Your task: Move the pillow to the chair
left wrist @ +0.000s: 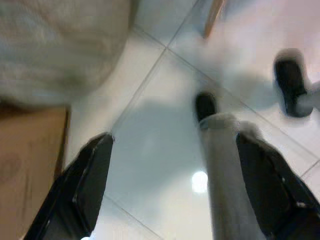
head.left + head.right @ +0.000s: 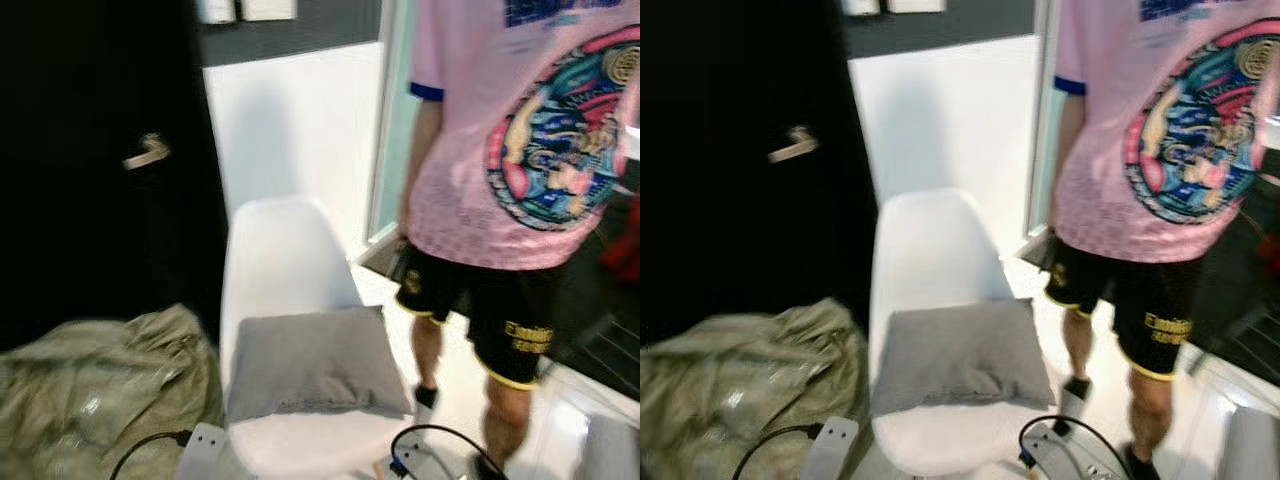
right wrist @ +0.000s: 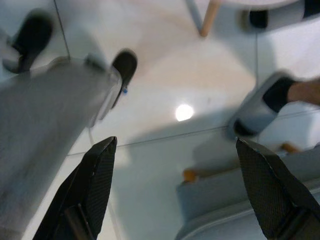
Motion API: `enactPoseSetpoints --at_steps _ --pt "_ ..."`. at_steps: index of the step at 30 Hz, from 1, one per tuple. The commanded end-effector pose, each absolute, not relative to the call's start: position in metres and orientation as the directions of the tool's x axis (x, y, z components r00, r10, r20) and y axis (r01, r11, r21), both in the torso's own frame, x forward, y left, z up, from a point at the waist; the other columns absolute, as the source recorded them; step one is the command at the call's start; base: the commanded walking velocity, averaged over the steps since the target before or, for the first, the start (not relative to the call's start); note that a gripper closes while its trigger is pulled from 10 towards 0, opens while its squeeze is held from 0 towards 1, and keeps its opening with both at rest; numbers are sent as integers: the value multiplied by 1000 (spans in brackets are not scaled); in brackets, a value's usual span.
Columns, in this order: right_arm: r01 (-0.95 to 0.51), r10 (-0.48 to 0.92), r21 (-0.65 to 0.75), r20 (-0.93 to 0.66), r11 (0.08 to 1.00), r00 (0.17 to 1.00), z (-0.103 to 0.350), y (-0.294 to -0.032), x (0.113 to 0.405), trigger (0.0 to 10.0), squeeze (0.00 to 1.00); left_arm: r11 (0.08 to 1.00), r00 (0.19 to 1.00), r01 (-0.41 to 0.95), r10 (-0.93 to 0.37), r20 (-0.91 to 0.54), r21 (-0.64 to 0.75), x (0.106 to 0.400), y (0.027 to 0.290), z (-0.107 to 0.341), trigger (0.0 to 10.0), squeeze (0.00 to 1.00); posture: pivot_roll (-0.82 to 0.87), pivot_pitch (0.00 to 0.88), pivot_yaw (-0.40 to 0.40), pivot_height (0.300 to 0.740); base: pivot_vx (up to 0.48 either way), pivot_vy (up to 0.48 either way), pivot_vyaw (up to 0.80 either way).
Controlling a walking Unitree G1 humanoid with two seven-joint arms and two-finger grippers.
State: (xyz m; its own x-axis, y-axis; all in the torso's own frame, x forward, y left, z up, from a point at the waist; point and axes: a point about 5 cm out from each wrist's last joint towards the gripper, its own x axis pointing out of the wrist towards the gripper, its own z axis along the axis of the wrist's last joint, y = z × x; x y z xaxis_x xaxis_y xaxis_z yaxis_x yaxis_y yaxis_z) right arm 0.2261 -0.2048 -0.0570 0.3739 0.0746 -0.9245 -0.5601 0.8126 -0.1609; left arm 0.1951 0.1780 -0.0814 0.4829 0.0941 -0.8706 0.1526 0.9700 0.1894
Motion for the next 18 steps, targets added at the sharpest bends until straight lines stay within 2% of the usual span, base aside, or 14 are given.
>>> enactPoseSetpoints --at_steps 1,7,12,18 --pt "-565 65 -148 -938 811 340 -63 -206 216 10000 0 969 515 151 91 -852 195 206 178 -76 10000 0 -106 9 -58 740 -480 0 0" --pt "-532 67 -150 -928 833 366 -63 -206 217 10000 0 969 517 144 101 -850 203 209 192 -72 10000 0 -104 10 -57 740 -480 0 0" --pt "-520 70 -144 -926 842 370 -63 -206 217 10000 0 968 520 143 102 -848 204 211 193 -71 10000 0 -104 8 -59 740 -480 0 0" --pt "-527 66 -146 -930 837 362 -63 -206 216 10000 0 969 520 143 101 -848 203 211 192 -71 10000 0 -102 0 -59 740 -480 0 -736"
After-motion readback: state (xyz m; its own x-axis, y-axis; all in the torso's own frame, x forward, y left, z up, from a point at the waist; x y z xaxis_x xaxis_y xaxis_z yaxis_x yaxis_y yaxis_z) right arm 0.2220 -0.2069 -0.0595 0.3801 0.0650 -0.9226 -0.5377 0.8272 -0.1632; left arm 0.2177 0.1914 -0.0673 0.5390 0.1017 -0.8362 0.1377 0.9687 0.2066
